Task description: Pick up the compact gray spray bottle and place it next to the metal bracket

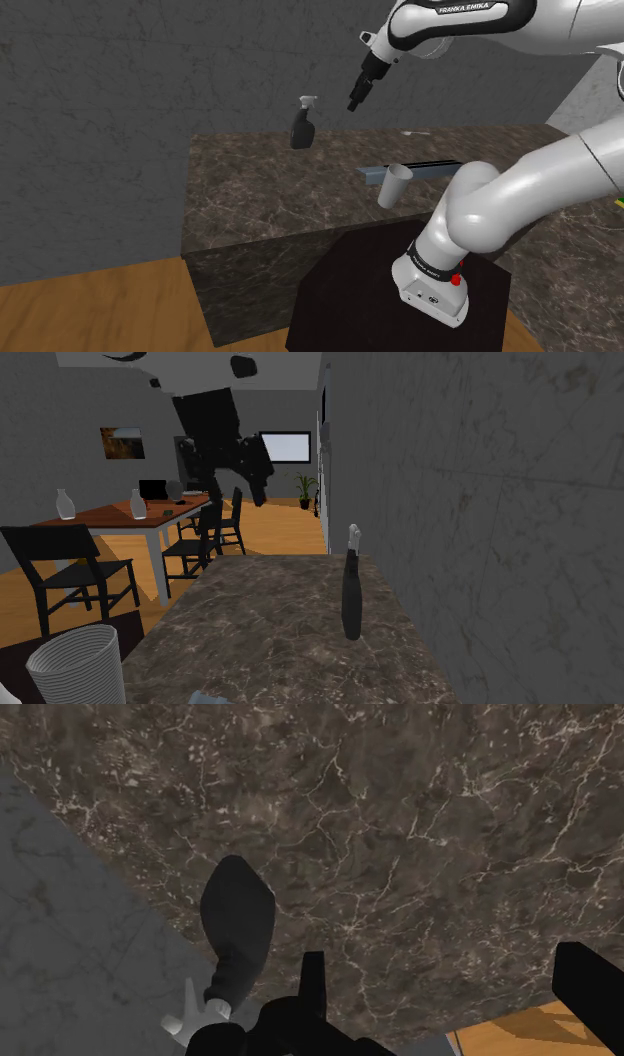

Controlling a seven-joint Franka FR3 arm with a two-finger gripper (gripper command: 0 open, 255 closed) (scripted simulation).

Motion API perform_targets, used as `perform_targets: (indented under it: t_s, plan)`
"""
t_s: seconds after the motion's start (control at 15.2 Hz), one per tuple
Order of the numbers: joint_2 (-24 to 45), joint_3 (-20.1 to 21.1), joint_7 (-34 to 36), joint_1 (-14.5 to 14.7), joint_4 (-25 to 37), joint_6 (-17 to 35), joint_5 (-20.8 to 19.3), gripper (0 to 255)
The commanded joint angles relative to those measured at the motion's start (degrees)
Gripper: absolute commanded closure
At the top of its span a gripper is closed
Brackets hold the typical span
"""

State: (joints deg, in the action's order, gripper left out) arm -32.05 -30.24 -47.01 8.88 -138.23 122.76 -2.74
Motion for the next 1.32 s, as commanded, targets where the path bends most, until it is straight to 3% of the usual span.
perform_targets:
  t_s: [0.0,0.33,0.46,0.59,0.73,0.86,1.19,1.25]
  plan:
    - [4.74,-4.72,-6.47,3.06,1.86,3.04,2.79,0]
    - [17.35,-17.51,-25.11,12.41,7.96,6.55,15.25,0]
    - [24.34,-23.04,-34.49,16.49,11.55,5.84,23.67,0]
    - [33.40,-27.00,-44.97,18.38,15.97,2.83,34.50,0]
    - [42.76,-26.85,-54.05,15.77,20.95,-1.82,44.57,0]
    - [50.12,-23.65,-60.20,10.63,26.02,-5.94,51.25,0]
    - [64.27,-15.54,-68.99,-0.74,39.67,-13.76,60.70,0]
    - [65.08,-15.04,-69.35,-1.40,40.63,-14.18,61.10,0]
